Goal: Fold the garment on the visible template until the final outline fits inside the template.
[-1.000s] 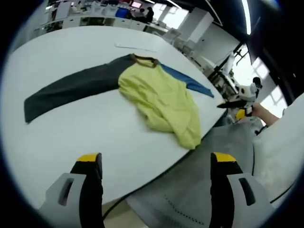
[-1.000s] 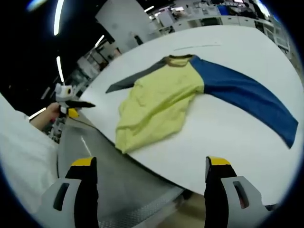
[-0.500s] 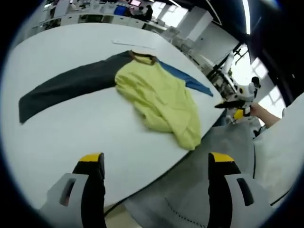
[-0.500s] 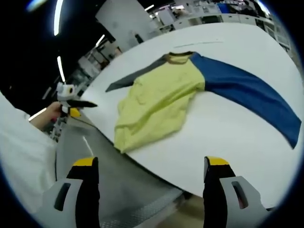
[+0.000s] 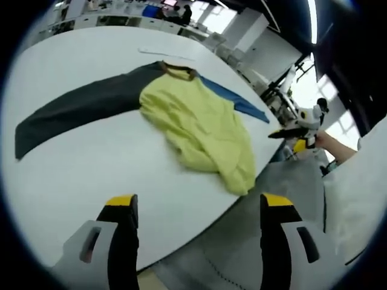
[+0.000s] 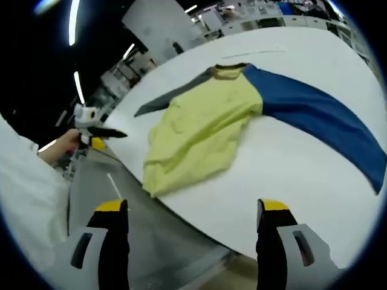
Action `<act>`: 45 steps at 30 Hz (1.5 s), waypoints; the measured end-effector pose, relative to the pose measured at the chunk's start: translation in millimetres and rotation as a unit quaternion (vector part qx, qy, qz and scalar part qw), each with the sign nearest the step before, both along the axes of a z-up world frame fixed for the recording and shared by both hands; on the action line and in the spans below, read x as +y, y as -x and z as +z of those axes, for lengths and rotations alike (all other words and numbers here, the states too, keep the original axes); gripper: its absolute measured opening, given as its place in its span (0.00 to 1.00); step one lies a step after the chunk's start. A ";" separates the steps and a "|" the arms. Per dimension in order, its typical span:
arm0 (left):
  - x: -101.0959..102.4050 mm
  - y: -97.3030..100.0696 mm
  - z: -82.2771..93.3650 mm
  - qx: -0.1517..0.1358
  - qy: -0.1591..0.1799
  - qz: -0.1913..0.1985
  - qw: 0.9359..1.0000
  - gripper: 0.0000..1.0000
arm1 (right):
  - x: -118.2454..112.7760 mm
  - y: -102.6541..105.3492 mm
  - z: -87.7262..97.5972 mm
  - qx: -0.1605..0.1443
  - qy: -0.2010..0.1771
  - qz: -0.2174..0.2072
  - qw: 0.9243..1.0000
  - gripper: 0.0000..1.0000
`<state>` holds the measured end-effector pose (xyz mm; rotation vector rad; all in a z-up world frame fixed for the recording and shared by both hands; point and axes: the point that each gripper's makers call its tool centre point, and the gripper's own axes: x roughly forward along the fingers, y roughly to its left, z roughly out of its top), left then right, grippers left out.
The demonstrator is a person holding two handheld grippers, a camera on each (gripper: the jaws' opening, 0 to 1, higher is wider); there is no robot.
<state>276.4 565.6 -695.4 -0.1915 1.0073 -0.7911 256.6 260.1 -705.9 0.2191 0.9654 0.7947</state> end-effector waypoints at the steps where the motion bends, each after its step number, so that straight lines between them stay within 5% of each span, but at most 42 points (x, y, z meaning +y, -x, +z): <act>1: -0.2 -0.6 -0.3 -0.001 0.001 0.001 1.000 0.77 | 0.2 -0.6 -0.2 0.000 0.000 0.001 1.000 0.86; 45: -28.3 -16.6 -19.6 0.009 0.017 -0.027 0.999 0.57 | 5.0 -21.8 -15.7 -0.009 -0.005 0.016 1.000 0.76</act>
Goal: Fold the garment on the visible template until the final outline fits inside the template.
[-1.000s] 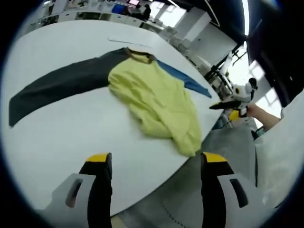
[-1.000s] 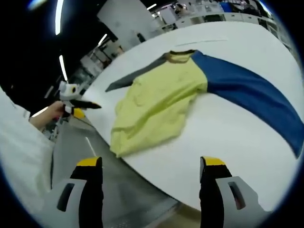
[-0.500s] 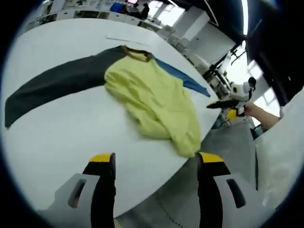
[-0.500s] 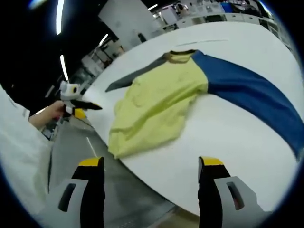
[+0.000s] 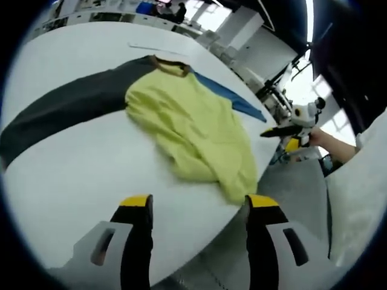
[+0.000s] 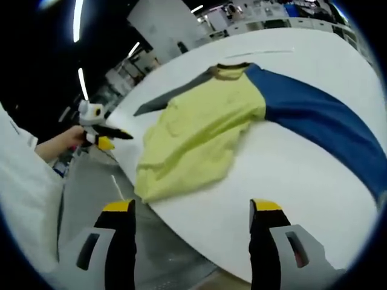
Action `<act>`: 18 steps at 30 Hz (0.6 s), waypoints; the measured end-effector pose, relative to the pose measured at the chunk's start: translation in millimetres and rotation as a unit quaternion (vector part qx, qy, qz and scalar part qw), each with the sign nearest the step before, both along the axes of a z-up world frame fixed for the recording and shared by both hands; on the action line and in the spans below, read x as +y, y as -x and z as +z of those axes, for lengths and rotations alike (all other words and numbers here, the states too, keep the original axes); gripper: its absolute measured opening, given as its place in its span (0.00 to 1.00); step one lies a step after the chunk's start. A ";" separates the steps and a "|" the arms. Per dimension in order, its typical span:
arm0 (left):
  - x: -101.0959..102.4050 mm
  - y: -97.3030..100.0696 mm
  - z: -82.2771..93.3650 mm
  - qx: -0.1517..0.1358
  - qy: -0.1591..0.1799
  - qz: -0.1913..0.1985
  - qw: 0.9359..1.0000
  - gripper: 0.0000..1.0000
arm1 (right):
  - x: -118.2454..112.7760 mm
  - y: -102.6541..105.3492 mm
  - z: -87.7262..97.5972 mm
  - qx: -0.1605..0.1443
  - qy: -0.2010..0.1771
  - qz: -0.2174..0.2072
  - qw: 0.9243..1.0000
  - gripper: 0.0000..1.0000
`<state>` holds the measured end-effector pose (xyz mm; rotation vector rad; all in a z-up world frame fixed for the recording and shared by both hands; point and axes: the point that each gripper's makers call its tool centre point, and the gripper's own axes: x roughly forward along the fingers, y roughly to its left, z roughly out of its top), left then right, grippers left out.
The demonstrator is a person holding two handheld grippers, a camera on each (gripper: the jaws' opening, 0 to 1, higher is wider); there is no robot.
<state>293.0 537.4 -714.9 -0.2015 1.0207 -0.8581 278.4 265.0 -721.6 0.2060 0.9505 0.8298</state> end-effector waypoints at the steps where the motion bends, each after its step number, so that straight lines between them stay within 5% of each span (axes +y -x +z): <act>1: -0.2 -0.7 -1.0 0.001 -0.001 0.000 1.000 0.57 | 0.4 -0.4 -0.2 0.001 0.000 0.000 1.000 0.76; 18: -7.1 -10.5 -11.7 0.000 -0.004 0.001 1.000 0.50 | 5.0 -9.8 -7.8 0.004 -0.007 0.009 1.000 0.67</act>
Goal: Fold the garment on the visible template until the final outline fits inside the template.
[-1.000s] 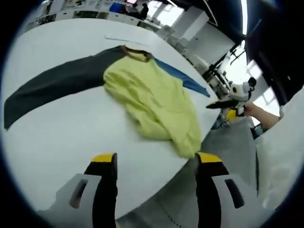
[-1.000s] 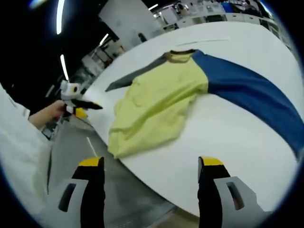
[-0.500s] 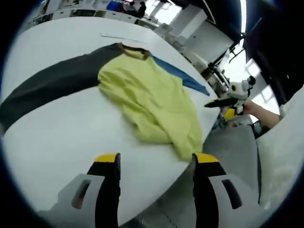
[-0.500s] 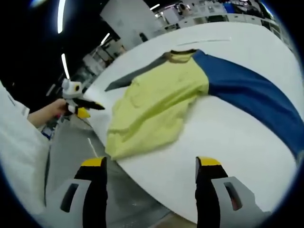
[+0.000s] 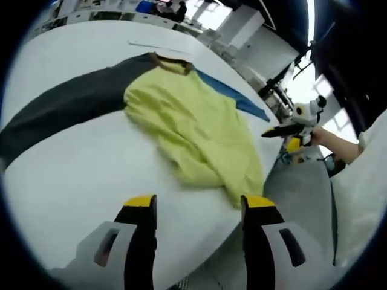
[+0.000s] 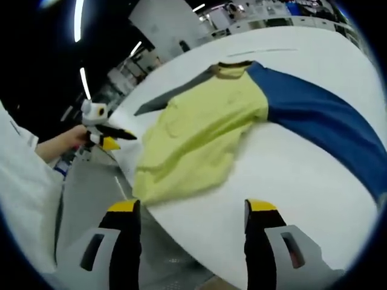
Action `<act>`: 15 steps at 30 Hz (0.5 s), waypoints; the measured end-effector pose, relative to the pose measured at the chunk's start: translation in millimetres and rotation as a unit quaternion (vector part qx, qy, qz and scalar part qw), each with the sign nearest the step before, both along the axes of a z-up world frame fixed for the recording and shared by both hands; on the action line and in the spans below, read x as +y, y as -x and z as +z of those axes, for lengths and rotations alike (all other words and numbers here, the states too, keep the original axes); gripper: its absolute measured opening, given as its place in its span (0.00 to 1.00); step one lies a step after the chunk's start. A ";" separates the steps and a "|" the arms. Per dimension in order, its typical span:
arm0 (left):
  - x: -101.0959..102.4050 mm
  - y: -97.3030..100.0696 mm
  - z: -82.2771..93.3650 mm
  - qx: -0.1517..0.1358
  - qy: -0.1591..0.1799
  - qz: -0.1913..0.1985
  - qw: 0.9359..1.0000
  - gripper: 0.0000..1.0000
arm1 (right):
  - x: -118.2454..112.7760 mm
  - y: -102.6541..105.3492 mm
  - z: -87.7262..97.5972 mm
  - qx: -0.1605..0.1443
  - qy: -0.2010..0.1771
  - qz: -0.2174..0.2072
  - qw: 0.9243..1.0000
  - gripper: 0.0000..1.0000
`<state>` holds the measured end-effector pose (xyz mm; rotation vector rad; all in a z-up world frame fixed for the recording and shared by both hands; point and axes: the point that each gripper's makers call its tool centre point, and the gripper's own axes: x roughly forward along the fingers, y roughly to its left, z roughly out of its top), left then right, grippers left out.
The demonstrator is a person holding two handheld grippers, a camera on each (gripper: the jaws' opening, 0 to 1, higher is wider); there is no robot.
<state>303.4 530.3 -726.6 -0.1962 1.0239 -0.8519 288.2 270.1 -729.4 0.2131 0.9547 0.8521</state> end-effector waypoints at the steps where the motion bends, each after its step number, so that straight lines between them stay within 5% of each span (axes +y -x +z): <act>1: -0.8 -0.8 -0.5 -0.001 0.000 0.000 1.000 0.50 | 0.5 -0.8 -0.3 0.000 -0.001 0.000 1.000 0.66; 15: -4.4 -8.5 -5.2 0.000 0.003 0.005 1.000 0.43 | 3.2 -8.6 -5.8 0.000 -0.006 -0.003 1.000 0.60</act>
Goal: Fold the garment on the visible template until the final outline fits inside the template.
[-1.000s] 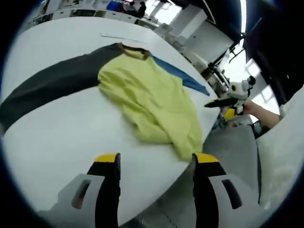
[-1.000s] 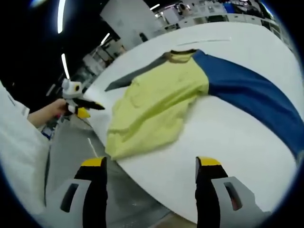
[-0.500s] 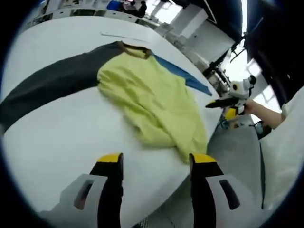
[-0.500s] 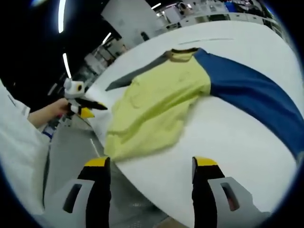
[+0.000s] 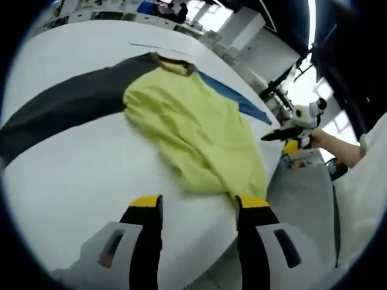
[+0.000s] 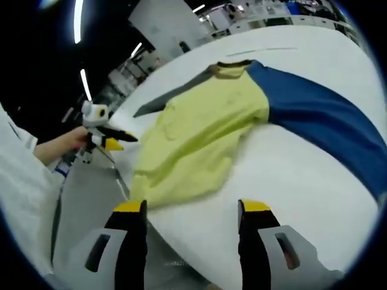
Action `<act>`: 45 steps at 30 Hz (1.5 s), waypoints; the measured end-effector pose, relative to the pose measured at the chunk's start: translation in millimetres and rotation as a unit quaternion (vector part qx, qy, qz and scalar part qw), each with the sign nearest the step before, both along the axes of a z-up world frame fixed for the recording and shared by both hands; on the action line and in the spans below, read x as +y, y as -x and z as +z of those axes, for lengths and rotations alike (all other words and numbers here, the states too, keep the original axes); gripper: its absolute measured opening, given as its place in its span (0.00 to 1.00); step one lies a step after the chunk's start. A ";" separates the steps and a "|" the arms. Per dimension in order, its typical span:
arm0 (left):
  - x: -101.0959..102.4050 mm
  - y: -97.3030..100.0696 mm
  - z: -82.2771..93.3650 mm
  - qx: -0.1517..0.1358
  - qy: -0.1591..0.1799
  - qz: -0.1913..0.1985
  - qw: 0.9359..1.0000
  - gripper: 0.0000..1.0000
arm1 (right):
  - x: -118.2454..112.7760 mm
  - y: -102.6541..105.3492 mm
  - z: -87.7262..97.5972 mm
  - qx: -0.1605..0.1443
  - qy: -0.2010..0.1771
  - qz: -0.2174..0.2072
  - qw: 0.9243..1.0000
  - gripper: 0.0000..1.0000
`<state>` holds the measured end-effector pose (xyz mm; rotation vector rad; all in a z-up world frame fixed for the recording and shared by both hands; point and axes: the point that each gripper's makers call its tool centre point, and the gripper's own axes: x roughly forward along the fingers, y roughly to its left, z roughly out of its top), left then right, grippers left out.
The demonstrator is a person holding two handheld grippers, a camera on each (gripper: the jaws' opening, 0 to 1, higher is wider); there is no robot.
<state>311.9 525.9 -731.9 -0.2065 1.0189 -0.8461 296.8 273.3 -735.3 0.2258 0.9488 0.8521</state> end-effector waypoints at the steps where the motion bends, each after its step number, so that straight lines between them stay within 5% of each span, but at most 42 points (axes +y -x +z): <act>1: -0.1 -0.1 -0.8 0.001 -0.001 0.000 1.000 0.43 | 0.1 -0.6 -0.3 0.001 0.000 -0.002 1.000 0.60; 45: -11.1 -10.9 -14.3 0.014 0.006 -0.002 1.000 0.32 | 13.1 -21.6 -17.0 0.007 -0.002 -0.013 1.000 0.41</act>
